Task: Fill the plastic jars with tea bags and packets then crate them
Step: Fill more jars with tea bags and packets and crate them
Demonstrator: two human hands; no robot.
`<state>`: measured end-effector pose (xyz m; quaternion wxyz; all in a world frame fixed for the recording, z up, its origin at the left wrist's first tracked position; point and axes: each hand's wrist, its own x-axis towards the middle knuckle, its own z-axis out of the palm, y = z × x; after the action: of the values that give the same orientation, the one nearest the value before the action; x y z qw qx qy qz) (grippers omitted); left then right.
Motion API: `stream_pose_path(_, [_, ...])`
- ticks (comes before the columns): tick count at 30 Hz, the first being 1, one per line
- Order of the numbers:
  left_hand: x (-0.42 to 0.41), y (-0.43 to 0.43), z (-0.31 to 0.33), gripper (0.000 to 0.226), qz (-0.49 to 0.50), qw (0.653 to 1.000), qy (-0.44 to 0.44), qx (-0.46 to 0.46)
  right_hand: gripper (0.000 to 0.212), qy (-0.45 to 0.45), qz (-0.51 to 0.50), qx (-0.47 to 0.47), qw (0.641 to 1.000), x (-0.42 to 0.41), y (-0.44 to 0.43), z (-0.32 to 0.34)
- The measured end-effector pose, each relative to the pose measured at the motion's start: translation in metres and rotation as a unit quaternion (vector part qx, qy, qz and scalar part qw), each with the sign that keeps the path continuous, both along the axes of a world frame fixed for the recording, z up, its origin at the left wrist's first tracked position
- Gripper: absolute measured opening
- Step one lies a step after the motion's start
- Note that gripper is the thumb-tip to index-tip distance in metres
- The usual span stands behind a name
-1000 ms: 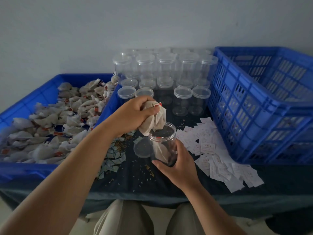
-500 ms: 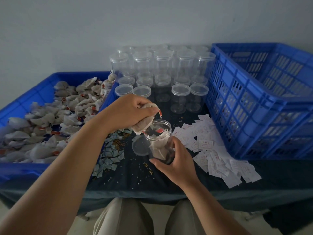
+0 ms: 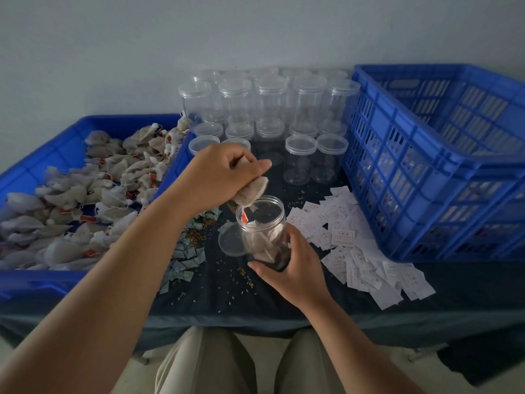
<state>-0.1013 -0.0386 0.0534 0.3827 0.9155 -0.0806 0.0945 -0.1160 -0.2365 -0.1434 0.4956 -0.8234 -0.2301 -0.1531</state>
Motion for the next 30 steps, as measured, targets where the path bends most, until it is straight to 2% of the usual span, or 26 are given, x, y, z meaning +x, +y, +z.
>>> stream_pose_path(3, [-0.001,-0.001,0.0,0.036,-0.025,0.996,0.071,0.047,0.067,-0.003,-0.011,0.009,1.0,-0.001,-0.001,0.002])
stream_pose_path(6, [-0.004,-0.003,0.001,0.045,-0.006,0.994,0.065,0.092,0.074,-0.005,-0.017,0.009,1.0,-0.003,0.0,0.004])
stream_pose_path(10, [-0.019,-0.014,-0.009,0.062,-0.115,0.962,0.185,0.166,0.07,-0.007,-0.01,0.014,1.0,-0.004,0.0,0.007])
stream_pose_path(12, [-0.022,-0.011,-0.011,0.058,-0.123,0.966,0.178,0.14,0.069,-0.007,-0.011,0.012,1.0,-0.004,-0.001,0.007])
stream_pose_path(15, [-0.015,0.022,-0.002,0.033,-0.026,0.997,0.051,0.057,0.07,-0.006,-0.011,0.011,1.0,-0.004,-0.001,0.006])
stream_pose_path(17, [0.0,0.064,0.004,0.019,0.045,0.995,0.026,0.079,0.071,-0.003,-0.011,0.005,1.0,-0.003,-0.001,0.005])
stream_pose_path(19, [0.014,0.113,-0.001,0.018,0.145,0.972,0.075,0.17,0.072,-0.003,-0.009,0.0,1.0,-0.003,-0.001,0.005])
stream_pose_path(21, [0.023,0.154,-0.023,0.03,0.234,0.903,0.168,0.32,0.073,-0.003,-0.008,-0.01,1.0,-0.003,-0.001,0.005])
stream_pose_path(22, [0.022,0.167,-0.038,0.04,0.235,0.873,0.236,0.357,0.073,-0.002,-0.007,-0.017,1.0,-0.003,0.0,0.005])
stream_pose_path(23, [0.018,0.175,-0.051,0.045,0.211,0.859,0.303,0.355,0.073,0.0,-0.006,-0.022,1.0,-0.002,0.0,0.004])
stream_pose_path(25, [0.011,0.184,-0.073,0.039,0.163,0.862,0.377,0.296,0.073,0.008,-0.006,-0.027,1.0,-0.002,0.0,0.002])
stream_pose_path(28, [0.018,0.195,-0.081,0.028,0.198,0.884,0.303,0.297,0.072,0.017,-0.006,-0.026,0.999,-0.003,0.0,0.004])
stream_pose_path(30, [0.024,0.199,-0.081,0.027,0.234,0.902,0.266,0.249,0.072,0.023,-0.005,-0.024,0.999,-0.004,0.0,0.006])
